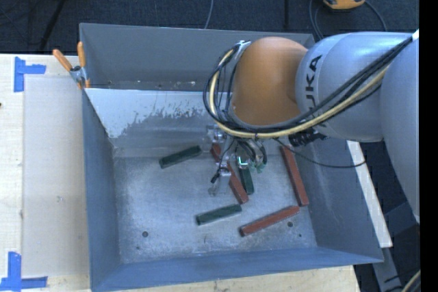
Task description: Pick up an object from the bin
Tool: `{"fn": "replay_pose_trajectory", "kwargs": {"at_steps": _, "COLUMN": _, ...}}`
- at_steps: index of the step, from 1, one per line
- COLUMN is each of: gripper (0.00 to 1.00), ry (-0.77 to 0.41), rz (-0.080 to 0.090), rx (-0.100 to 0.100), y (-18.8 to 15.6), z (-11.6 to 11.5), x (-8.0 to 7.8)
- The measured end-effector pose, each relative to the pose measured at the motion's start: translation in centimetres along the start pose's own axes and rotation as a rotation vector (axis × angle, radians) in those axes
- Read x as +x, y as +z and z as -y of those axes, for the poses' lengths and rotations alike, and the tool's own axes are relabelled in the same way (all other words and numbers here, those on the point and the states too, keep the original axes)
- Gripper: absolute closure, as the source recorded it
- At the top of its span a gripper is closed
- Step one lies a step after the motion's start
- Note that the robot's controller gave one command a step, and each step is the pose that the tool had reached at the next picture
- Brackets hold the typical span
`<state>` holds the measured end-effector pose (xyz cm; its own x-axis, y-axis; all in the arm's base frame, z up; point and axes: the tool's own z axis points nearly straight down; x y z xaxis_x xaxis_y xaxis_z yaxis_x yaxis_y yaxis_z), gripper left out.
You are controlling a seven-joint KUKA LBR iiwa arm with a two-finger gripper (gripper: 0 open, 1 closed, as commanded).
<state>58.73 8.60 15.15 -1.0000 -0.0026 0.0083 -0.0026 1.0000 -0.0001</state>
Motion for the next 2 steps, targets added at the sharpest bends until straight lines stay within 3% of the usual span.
{"fn": "replay_pose_trajectory", "kwargs": {"at_steps": 1, "gripper": 0.0, "ry": 0.002, "rz": 0.007, "rx": 0.0, "y": -0.4, "z": 0.0, "x": -0.2}}
{"fn": "replay_pose_trajectory", "kwargs": {"at_steps": 2, "gripper": 0.0, "ry": -0.131, "rz": 0.016, "rx": 0.0, "y": 2.4, "z": 0.4, "x": 2.8}}
